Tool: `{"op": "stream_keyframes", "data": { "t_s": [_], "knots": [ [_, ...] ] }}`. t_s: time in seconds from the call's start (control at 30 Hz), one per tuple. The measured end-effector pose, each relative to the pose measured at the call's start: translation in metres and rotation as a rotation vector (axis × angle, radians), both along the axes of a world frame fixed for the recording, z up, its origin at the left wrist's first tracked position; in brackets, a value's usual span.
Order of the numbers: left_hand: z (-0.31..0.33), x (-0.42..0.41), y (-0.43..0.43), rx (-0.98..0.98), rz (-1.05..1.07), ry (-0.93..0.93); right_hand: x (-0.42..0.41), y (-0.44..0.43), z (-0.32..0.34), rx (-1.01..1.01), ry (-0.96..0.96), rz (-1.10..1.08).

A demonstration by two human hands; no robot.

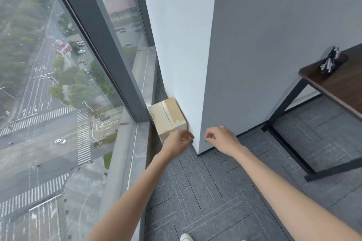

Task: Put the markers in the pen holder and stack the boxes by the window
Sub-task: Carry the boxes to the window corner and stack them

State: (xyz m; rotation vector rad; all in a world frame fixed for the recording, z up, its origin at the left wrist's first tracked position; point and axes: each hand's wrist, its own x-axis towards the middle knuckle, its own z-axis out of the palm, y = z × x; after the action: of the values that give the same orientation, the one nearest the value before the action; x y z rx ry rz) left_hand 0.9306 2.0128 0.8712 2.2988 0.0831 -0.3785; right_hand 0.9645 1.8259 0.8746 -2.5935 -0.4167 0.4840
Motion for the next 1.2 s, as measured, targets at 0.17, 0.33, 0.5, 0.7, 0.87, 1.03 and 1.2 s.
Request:
{"op": "stream_keyframes", "data": {
  "t_s": [0.17, 0.33, 0.5, 0.7, 0.87, 1.03, 1.2],
  "knots": [
    [0.010, -0.029, -0.078, -0.033, -0.109, 0.032, -0.049, -0.082, 0.013, 0.059, 0.069, -0.128],
    [0.013, -0.076, -0.174, -0.084, -0.194, 0.037, -0.111, -0.187, 0.017, 0.051, 0.119, -0.272],
    [0.007, -0.135, -0.295, -0.116, -0.294, 0.051, -0.191, -0.301, 0.015, 0.044, 0.126, -0.365],
    [0.000, -0.221, -0.450, -0.117, -0.468, 0.079, -0.300, -0.444, 0.008, 0.036, 0.138, -0.484],
    [0.002, -0.271, -0.560, -0.098, -0.606, 0.083, -0.383, -0.549, 0.005, 0.045, 0.138, -0.621],
    [0.000, -0.302, -0.665, -0.071, -0.746, 0.118, -0.456, -0.636, -0.005, 0.067, 0.124, -0.807],
    [-0.004, -0.323, -0.760, -0.039, -0.907, 0.150, -0.503, -0.708, -0.007, 0.119, 0.125, -0.961]
  ]
}}
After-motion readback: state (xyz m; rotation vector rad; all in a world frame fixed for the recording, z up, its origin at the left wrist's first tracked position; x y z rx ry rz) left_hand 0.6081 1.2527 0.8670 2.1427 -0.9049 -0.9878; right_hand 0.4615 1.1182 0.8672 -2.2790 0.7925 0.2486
